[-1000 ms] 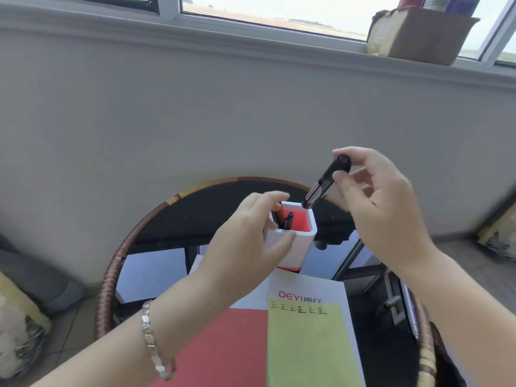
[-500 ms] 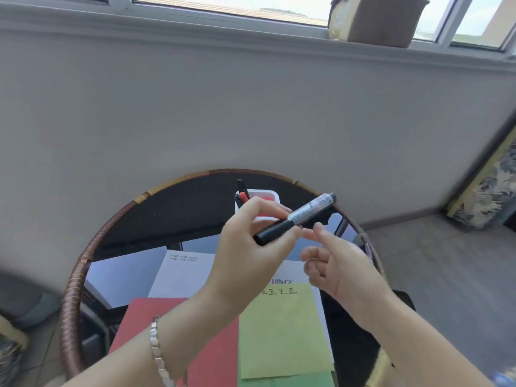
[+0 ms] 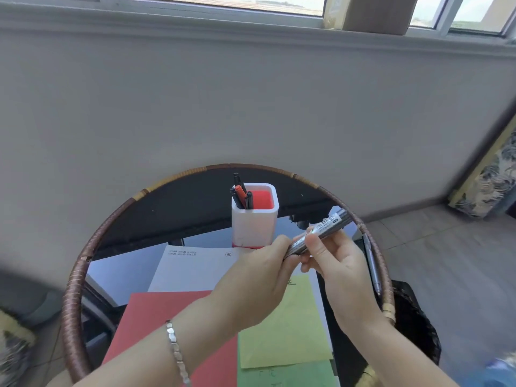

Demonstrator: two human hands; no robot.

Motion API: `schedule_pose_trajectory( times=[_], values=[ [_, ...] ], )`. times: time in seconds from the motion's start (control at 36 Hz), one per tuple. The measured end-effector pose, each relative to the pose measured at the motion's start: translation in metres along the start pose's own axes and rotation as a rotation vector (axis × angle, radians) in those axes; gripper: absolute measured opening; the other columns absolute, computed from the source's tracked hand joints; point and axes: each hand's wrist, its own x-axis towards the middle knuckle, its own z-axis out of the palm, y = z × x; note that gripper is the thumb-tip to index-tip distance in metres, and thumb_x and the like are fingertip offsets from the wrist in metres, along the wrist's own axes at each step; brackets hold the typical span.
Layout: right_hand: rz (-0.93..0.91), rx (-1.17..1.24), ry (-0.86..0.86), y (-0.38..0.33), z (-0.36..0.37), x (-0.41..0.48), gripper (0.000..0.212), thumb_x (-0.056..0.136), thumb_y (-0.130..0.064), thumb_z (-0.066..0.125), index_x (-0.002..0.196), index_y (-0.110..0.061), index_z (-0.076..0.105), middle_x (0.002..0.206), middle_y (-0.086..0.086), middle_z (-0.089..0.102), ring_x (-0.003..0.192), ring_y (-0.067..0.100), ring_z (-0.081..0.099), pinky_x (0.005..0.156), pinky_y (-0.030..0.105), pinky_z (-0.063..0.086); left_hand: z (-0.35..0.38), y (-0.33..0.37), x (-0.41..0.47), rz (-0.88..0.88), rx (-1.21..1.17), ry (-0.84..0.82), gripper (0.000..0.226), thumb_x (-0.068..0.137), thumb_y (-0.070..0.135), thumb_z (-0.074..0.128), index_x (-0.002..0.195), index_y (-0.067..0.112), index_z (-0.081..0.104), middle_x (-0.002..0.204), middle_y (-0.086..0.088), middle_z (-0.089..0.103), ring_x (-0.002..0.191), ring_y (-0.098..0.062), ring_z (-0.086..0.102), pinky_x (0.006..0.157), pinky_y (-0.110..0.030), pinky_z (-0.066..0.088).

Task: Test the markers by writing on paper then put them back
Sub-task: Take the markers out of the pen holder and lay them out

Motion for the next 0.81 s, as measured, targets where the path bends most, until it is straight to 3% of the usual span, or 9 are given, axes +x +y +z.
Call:
schedule_pose_trajectory(
  times=[0.11, 0.22, 0.31, 0.39, 0.47, 0.53, 0.58, 0.67, 0.81],
  values=[
    [0.006, 0.051, -0.053, 0.001, -0.004, 0.002, 0.022, 0.075, -0.026, 0.054, 0.086, -0.007, 0.059, 0.068, -0.002, 0.066, 0.056, 0.008, 0.056, 0.057, 0.019, 0.05, 0.0, -0.003, -0.002, 0.053, -0.031, 0.026, 0.022, 0.096, 0.034, 0.034, 0.075, 0.028, 0.033, 0.054, 0.009, 0.039, 0.056, -0.017, 0.041, 0.048, -0.026, 0.029],
    [-0.025, 0.014, -0.156, -0.004, -0.009, 0.003, 0.018, 0.076, -0.023, 0.054, 0.089, -0.01, 0.059, 0.072, -0.001, 0.067, 0.063, 0.011, 0.058, 0.061, 0.018, 0.05, -0.006, -0.007, -0.004, -0.041, -0.108, -0.049, 0.014, 0.093, 0.039, 0.041, 0.096, 0.026, 0.046, 0.058, 0.005, 0.045, 0.052, -0.011, 0.041, 0.048, -0.022, 0.031],
    [-0.016, -0.122, -0.156, -0.009, -0.017, 0.016, 0.013, 0.086, -0.027, 0.055, 0.095, -0.019, 0.057, 0.078, -0.003, 0.067, 0.075, 0.009, 0.062, 0.07, 0.02, 0.052, -0.008, -0.009, -0.006, -0.147, -0.137, -0.104, 0.022, 0.09, 0.046, 0.034, 0.107, 0.033, 0.032, 0.065, 0.0, 0.051, 0.051, -0.007, 0.04, 0.048, -0.021, 0.031],
    [0.071, -0.336, 0.0, -0.011, -0.042, 0.047, 0.011, 0.091, -0.023, 0.053, 0.102, -0.019, 0.054, 0.085, 0.001, 0.065, 0.075, 0.011, 0.063, 0.07, 0.027, 0.053, -0.01, -0.013, -0.011, -0.294, -0.256, -0.08, 0.014, 0.096, 0.025, 0.032, 0.108, 0.031, 0.027, 0.067, -0.002, 0.042, 0.049, -0.006, 0.034, 0.047, -0.02, 0.029],
    [0.205, -0.657, 0.04, -0.005, -0.069, 0.074, 0.044, 0.09, -0.025, 0.056, 0.127, -0.01, 0.037, 0.09, 0.005, 0.063, 0.066, 0.012, 0.06, 0.055, 0.022, 0.047, -0.01, -0.022, -0.014, -0.353, -0.225, -0.051, 0.028, 0.094, 0.009, 0.03, 0.112, 0.03, 0.024, 0.086, -0.009, 0.053, 0.056, -0.009, 0.038, 0.053, -0.023, 0.035],
    [0.251, -0.898, 0.008, 0.006, -0.079, 0.082, 0.061, 0.09, -0.027, 0.055, 0.139, -0.017, 0.021, 0.094, 0.01, 0.062, 0.067, 0.018, 0.06, 0.055, 0.026, 0.045, -0.007, -0.025, -0.016, -0.366, -0.209, -0.056, 0.029, 0.096, 0.009, 0.031, 0.115, 0.029, 0.022, 0.102, 0.003, 0.054, 0.065, -0.005, 0.045, 0.057, -0.014, 0.038],
    [0.247, -1.095, -0.041, 0.02, -0.084, 0.087, 0.061, 0.089, -0.027, 0.055, 0.138, -0.018, 0.02, 0.102, 0.016, 0.061, 0.073, 0.023, 0.057, 0.056, 0.03, 0.042, -0.004, -0.026, -0.016, -0.361, -0.192, -0.06, 0.024, 0.097, 0.014, 0.035, 0.11, 0.03, 0.023, 0.111, 0.014, 0.053, 0.078, 0.003, 0.05, 0.063, -0.008, 0.04],
    [0.262, -1.271, -0.107, 0.036, -0.088, 0.092, 0.055, 0.088, -0.03, 0.054, 0.135, -0.02, 0.026, 0.106, 0.016, 0.059, 0.072, 0.021, 0.051, 0.051, 0.028, 0.038, 0.002, -0.026, -0.013, -0.379, -0.199, -0.044, 0.011, 0.096, 0.019, 0.043, 0.1, 0.022, 0.032, 0.105, 0.012, 0.059, 0.076, 0.006, 0.052, 0.061, -0.006, 0.04],
    [0.187, -1.576, -0.159, 0.047, -0.096, 0.091, 0.054, 0.092, -0.036, 0.046, 0.139, -0.023, 0.025, 0.113, 0.01, 0.061, 0.095, 0.026, 0.057, 0.064, 0.03, 0.043, 0.021, -0.018, 0.0, -0.442, -0.307, -0.023, 0.006, 0.092, 0.021, 0.053, 0.094, 0.02, 0.048, 0.092, 0.015, 0.06, 0.075, 0.005, 0.055, 0.056, -0.007, 0.04]
  ],
)
